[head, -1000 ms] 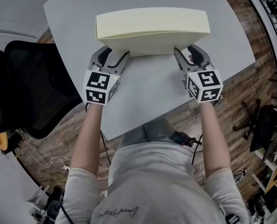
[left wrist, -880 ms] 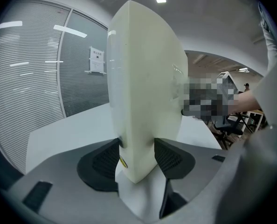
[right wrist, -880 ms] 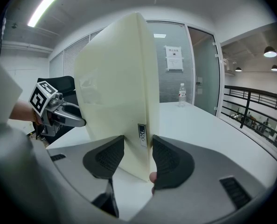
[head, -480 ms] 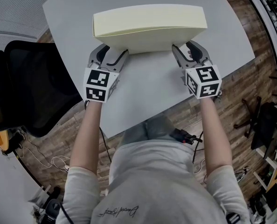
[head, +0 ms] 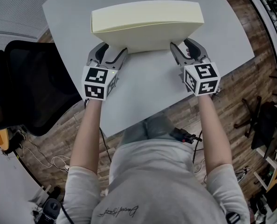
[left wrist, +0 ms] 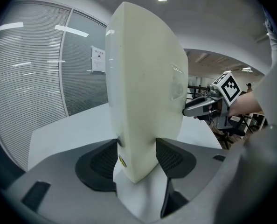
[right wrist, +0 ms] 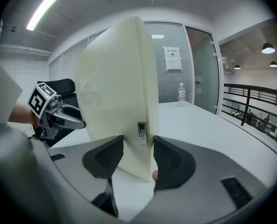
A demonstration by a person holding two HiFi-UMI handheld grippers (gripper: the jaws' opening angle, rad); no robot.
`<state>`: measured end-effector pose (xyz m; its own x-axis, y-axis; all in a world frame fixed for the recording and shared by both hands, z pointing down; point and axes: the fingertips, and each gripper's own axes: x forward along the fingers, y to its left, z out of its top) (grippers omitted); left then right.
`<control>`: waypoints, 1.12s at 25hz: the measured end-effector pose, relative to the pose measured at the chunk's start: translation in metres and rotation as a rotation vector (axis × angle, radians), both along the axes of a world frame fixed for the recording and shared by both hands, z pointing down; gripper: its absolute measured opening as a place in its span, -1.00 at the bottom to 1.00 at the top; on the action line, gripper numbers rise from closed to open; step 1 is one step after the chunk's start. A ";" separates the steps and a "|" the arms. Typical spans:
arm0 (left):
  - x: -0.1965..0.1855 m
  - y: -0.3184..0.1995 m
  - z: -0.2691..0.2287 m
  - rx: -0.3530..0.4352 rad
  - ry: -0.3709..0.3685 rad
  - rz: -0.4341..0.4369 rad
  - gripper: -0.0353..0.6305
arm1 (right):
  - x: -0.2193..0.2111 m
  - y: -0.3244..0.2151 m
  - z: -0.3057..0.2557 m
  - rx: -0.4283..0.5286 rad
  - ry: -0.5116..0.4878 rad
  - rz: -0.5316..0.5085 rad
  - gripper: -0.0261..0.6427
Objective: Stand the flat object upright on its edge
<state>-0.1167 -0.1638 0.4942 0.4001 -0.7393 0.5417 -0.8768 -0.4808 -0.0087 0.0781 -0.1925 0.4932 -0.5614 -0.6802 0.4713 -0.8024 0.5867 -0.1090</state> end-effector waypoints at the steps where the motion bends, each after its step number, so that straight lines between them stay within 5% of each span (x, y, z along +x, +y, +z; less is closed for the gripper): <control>1: 0.000 -0.001 0.000 -0.001 0.011 -0.006 -0.08 | 0.000 -0.001 0.000 -0.004 -0.006 0.003 -0.28; 28: 0.002 0.028 -0.020 -0.018 0.117 -0.073 -0.06 | 0.014 0.022 -0.015 -0.002 -0.013 0.022 -0.23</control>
